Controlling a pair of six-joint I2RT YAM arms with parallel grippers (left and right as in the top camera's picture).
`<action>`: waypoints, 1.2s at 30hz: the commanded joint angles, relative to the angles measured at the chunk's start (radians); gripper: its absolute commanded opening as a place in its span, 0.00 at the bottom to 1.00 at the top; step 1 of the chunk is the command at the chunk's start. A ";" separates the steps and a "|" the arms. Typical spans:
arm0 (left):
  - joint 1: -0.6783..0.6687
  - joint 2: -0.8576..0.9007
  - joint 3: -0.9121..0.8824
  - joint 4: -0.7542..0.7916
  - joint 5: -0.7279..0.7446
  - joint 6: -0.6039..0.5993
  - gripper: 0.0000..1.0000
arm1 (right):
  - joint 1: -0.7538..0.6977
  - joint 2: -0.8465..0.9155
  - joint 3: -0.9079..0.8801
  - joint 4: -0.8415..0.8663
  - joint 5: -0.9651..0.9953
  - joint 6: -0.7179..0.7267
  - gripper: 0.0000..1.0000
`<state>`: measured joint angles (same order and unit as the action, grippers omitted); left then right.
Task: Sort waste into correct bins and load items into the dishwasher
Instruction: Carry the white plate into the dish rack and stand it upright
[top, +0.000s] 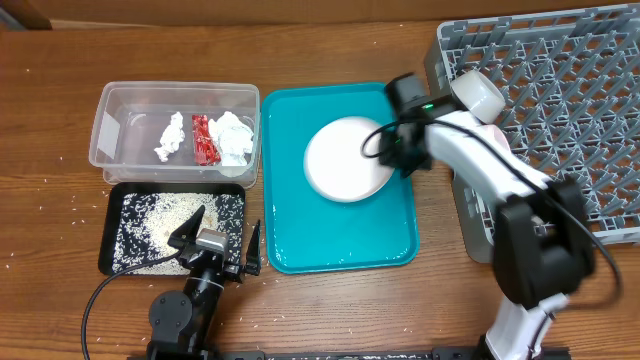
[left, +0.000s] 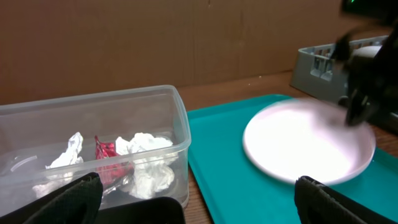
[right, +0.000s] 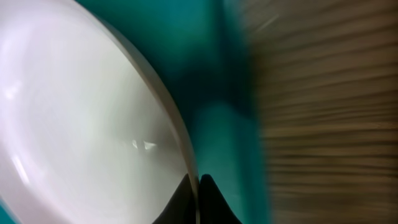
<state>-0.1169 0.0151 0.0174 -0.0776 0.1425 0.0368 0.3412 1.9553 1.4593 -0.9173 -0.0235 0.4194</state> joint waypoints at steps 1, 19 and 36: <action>0.006 -0.010 -0.008 0.005 0.000 0.016 1.00 | -0.052 -0.240 0.074 -0.005 0.383 -0.082 0.04; 0.006 -0.010 -0.008 0.005 0.000 0.016 1.00 | -0.307 -0.314 0.071 0.176 1.161 -0.346 0.04; 0.006 -0.010 -0.008 0.005 0.000 0.016 1.00 | -0.309 -0.126 0.063 0.193 1.145 -0.432 0.13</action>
<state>-0.1169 0.0151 0.0174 -0.0772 0.1425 0.0368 0.0280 1.8275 1.5257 -0.7418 1.1034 0.0109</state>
